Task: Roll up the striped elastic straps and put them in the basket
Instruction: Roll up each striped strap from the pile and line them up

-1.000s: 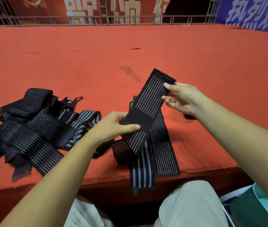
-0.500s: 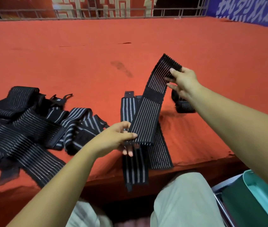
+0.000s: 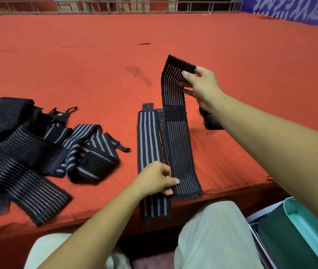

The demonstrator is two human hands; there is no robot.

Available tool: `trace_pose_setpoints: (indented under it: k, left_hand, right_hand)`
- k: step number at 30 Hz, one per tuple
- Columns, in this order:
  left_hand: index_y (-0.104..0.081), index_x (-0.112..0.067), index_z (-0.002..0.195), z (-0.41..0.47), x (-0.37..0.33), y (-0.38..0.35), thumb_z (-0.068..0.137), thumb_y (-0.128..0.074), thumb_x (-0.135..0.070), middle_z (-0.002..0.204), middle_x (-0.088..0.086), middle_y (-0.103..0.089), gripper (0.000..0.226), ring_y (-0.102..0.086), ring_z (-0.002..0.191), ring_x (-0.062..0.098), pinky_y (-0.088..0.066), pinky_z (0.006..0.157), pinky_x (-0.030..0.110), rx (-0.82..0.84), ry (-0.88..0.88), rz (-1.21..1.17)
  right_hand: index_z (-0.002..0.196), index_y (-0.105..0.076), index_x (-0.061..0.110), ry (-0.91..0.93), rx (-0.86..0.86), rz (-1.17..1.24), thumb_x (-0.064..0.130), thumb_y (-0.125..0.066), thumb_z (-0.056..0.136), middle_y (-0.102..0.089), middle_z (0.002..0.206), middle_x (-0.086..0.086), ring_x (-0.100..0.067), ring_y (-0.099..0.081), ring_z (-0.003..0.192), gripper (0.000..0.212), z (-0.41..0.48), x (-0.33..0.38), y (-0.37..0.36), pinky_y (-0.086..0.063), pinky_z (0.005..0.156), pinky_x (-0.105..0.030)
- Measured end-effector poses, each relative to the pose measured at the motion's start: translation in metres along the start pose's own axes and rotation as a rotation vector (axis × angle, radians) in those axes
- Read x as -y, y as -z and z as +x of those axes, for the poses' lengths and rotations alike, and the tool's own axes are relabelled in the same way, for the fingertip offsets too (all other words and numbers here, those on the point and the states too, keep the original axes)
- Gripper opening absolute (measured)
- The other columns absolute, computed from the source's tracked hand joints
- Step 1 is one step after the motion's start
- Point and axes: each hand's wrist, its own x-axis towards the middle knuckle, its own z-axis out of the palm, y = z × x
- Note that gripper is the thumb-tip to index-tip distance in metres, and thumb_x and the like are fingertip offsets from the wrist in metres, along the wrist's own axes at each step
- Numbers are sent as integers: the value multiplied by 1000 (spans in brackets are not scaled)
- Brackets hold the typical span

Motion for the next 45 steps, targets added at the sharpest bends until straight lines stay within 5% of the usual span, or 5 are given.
trace_pose_setpoints:
  k: [6, 14, 19, 27, 45]
  left_hand:
    - [-50, -17, 66, 3, -12, 3, 86, -74, -42, 64, -3, -58, 40, -57, 56, 12, -42, 55, 26, -21, -47, 588]
    - [2, -20, 158, 15, 18, 16, 54, -54, -91, 159, 13, -9, 138, -14, 145, 31, -19, 121, 44, -293, -185, 918]
    - [18, -43, 154, 32, 40, 24, 65, -40, -97, 162, 6, 32, 120, 33, 148, 21, 8, 123, 51, -79, -247, 910]
    - [1, -27, 160, 31, 50, 19, 69, -24, -98, 165, -4, 24, 118, 26, 150, 15, 6, 122, 54, -139, -336, 970]
    - [-9, -25, 160, 31, 51, 19, 71, -27, -97, 168, -9, 4, 116, 11, 154, 12, 4, 122, 55, -165, -364, 960]
  right_hand:
    - [107, -65, 17, -7, 31, -33, 10, -60, 98, -68, 97, -3, -16, -69, 82, 13, 0, -15, -1, -55, 68, -27]
    - [105, -66, 14, -26, 45, -115, 13, -60, 99, -68, 98, -8, -15, -68, 74, 9, 13, -41, -4, -54, 68, -27]
    - [111, -63, 8, -88, 25, -170, 14, -60, 99, -66, 108, -12, -16, -69, 69, 15, 36, -64, -11, -53, 68, -31]
    - [139, -44, 1, -273, 31, -340, 19, -60, 99, -57, 134, -18, -13, -70, 57, 47, 85, -127, -29, -50, 43, -22]
    - [71, -49, 22, -267, -121, -489, 16, -77, 84, -62, 87, -6, -21, -59, 79, 32, 108, -148, -33, -49, 66, -32]
